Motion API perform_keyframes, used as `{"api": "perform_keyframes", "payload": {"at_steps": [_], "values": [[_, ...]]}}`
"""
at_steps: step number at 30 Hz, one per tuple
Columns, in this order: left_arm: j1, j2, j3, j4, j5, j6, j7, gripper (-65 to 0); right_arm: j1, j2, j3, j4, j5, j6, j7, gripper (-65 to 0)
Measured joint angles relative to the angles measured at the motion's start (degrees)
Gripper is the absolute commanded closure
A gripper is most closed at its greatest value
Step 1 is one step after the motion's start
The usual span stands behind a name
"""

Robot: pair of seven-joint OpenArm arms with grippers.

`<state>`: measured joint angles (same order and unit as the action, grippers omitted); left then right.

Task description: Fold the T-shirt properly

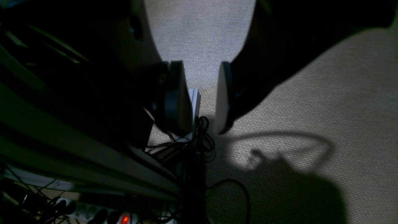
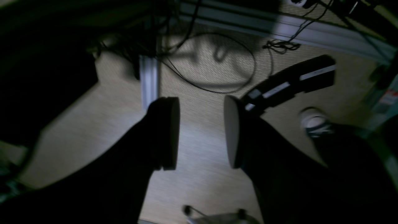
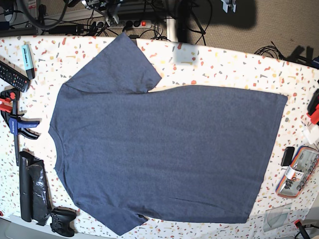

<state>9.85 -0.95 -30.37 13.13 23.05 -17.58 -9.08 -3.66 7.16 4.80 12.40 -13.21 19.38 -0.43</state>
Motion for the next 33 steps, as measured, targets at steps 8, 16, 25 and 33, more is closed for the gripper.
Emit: {"api": "perform_keyframes", "payload": {"at_steps": [8, 16, 25, 33], "values": [[0.0, 0.02, 0.0, 0.0, 0.0, 0.0, 0.0, -17.2, -0.02, 0.04, 0.0, 0.0, 0.11, 0.0, 0.0, -24.6], [0.15, 0.02, 0.0, 0.0, -3.39, 0.0, -1.2, -17.2, -0.02, 0.13, 0.0, 0.0, 0.11, 0.0, 0.02, -24.6], [0.15, 0.02, 0.0, 0.0, -3.58, 0.0, -1.16, -17.2, -0.2, 0.15, 0.0, 0.04, 0.11, 0.02, 0.0, -24.6], [6.91, 0.48, 0.04, 9.68, -3.69, -7.15, -0.85, -17.2, -4.57, 0.96, 0.0, 4.96, 2.71, 7.54, -2.12, -24.6]]}}
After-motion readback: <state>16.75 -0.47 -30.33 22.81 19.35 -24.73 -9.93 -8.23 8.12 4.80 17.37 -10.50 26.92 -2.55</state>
